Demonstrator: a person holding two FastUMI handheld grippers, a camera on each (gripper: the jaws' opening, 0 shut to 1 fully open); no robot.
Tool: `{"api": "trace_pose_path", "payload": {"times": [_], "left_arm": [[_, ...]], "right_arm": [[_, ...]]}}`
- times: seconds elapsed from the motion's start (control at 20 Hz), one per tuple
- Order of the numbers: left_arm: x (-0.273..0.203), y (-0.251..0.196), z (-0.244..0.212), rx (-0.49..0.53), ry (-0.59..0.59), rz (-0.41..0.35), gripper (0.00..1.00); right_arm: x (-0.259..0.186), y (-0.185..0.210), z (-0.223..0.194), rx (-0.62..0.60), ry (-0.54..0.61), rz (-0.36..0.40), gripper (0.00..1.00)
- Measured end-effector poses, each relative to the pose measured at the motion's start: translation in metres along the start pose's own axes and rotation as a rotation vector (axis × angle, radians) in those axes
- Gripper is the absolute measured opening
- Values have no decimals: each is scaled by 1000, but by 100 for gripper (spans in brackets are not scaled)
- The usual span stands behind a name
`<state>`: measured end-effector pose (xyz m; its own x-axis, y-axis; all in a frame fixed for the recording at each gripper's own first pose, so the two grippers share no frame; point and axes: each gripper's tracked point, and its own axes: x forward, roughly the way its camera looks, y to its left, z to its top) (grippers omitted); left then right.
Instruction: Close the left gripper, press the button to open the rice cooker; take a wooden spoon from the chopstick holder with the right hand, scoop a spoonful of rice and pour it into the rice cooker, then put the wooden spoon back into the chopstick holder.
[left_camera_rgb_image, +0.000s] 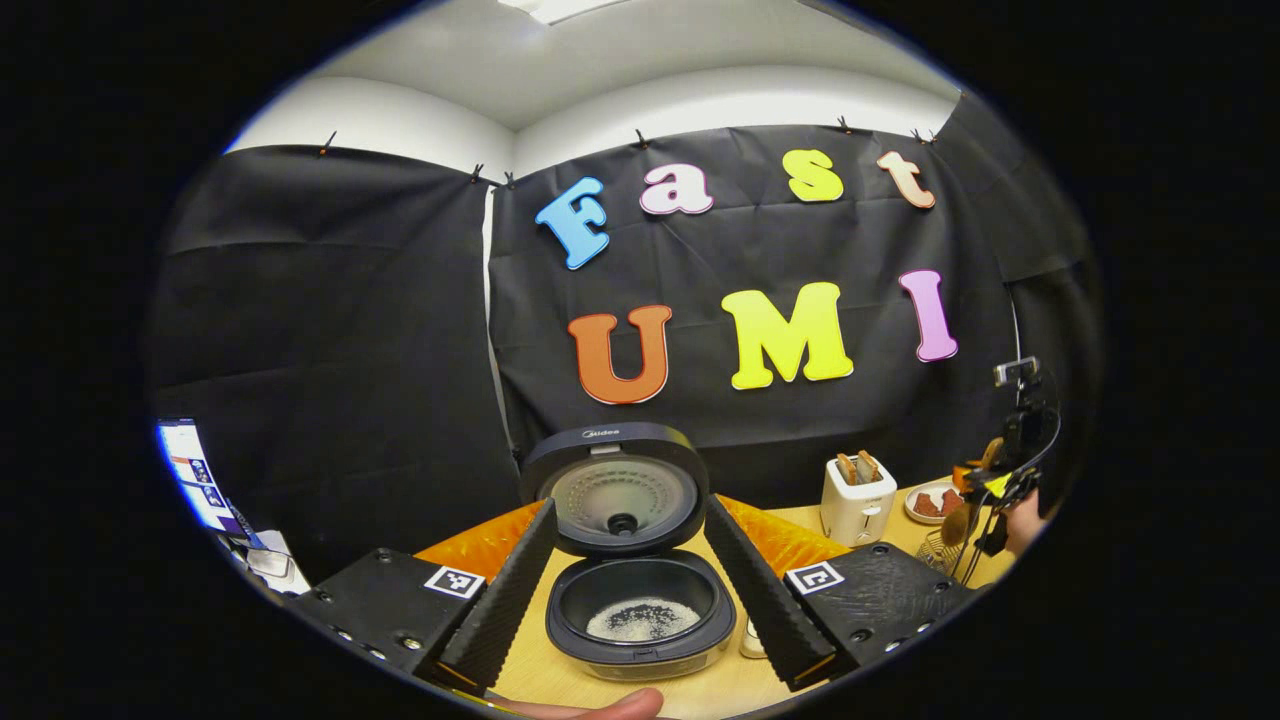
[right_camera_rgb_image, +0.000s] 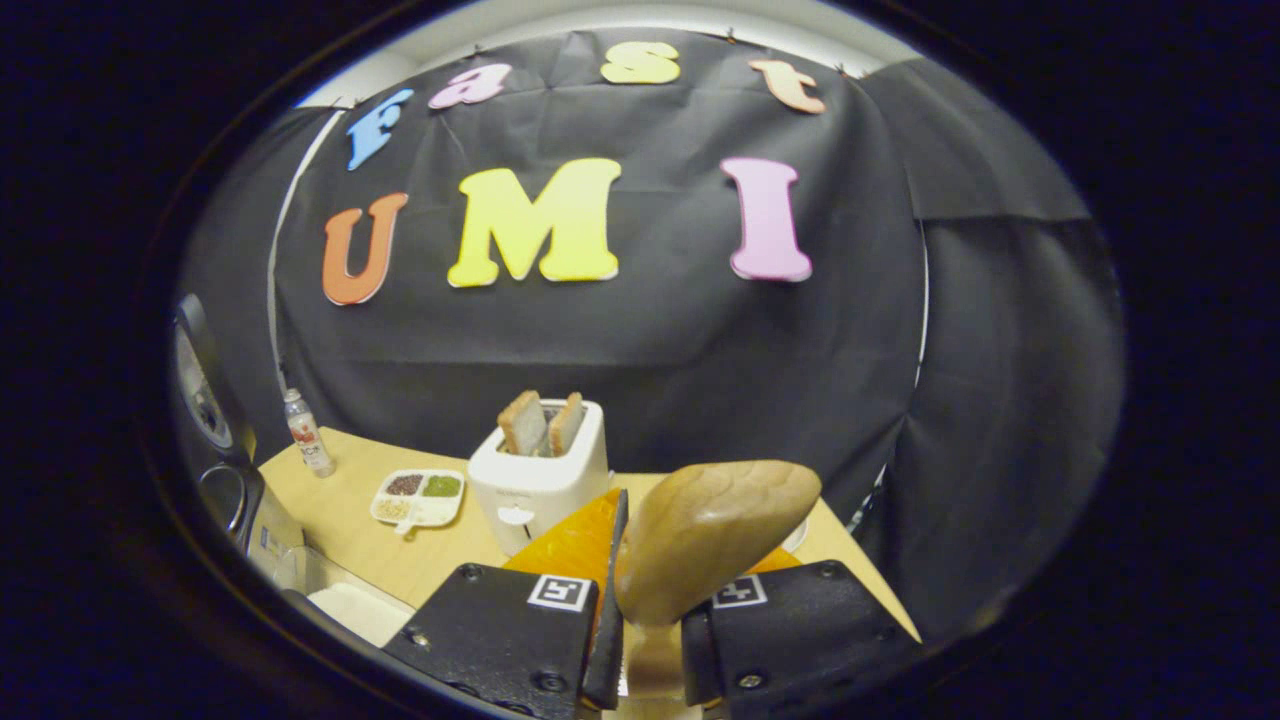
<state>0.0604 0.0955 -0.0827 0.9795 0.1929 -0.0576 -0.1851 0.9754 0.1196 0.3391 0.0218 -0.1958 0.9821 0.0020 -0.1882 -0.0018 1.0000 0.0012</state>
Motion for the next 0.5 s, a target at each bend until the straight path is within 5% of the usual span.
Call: {"api": "trace_pose_path", "payload": {"times": [0.25,0.5], "left_arm": [[-5,28,-9,5,7,37,94],[-7,50,-20,-14,32,65,94]], "right_arm": [[-46,70,77,-95,-88,62,24],[-69,154,78,-97,-118,160,24]]}}
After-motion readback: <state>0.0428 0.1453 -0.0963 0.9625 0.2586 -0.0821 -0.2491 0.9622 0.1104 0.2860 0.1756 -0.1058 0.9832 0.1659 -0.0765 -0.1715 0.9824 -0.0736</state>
